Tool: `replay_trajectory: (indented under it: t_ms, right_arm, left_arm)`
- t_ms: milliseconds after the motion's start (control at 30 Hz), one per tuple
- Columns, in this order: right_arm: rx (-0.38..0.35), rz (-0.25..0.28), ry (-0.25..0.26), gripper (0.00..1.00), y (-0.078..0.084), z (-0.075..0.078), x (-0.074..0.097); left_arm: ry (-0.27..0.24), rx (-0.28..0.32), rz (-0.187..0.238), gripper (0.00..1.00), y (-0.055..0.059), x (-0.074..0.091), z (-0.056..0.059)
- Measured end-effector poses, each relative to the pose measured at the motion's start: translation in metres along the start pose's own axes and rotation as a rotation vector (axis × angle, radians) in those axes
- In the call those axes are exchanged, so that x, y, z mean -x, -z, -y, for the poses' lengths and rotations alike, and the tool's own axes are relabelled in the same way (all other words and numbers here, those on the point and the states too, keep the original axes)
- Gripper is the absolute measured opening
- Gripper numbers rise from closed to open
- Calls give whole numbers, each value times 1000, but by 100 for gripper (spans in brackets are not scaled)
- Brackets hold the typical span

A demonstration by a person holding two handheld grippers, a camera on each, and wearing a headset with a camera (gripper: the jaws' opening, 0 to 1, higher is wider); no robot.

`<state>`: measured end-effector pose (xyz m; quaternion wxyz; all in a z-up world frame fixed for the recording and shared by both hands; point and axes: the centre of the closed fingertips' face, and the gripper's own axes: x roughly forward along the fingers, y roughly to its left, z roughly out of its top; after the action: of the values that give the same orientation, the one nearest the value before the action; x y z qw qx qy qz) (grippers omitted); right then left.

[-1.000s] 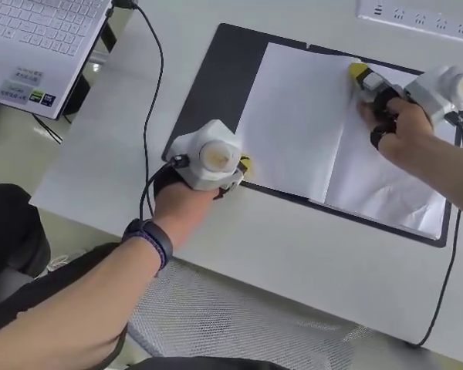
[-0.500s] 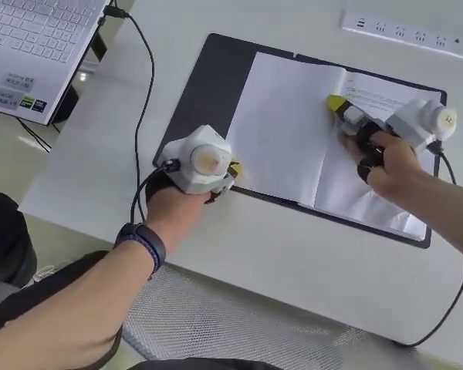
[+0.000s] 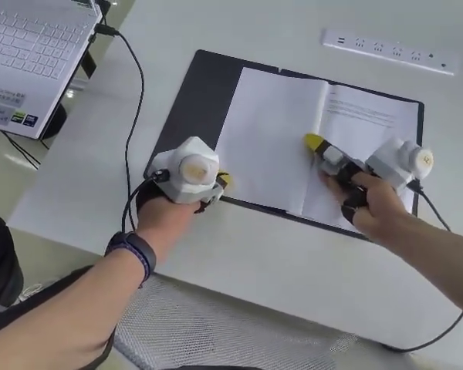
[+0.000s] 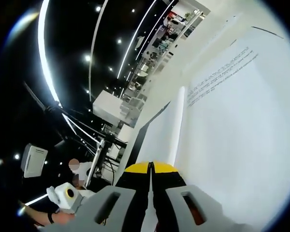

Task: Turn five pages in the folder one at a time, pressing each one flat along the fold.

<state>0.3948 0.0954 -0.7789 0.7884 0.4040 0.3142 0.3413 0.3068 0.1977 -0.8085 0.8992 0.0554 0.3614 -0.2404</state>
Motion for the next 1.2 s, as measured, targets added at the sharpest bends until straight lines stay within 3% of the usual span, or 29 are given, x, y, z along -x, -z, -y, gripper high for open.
replay_trajectory:
  t_ms: [100,233,367,967,1200]
  right_arm:
    - [1,-16,-8,0,8,1,5]
    - [28,-68,-24,0,28,-13,14]
    - [31,-101,-39,0,39,-11,22]
    - [-18,-123,-64,0,76,-22,56]
    - [-47,-118,-49,0,77,-10,61]
  left_arm:
    - [0,5,2,0,1,-1,-1]
    - [3,5,2,0,2,-4,-3]
    - [7,3,2,0,3,-5,-4]
    - [8,9,8,0,6,-9,-7]
    - [7,9,11,0,7,-8,-6]
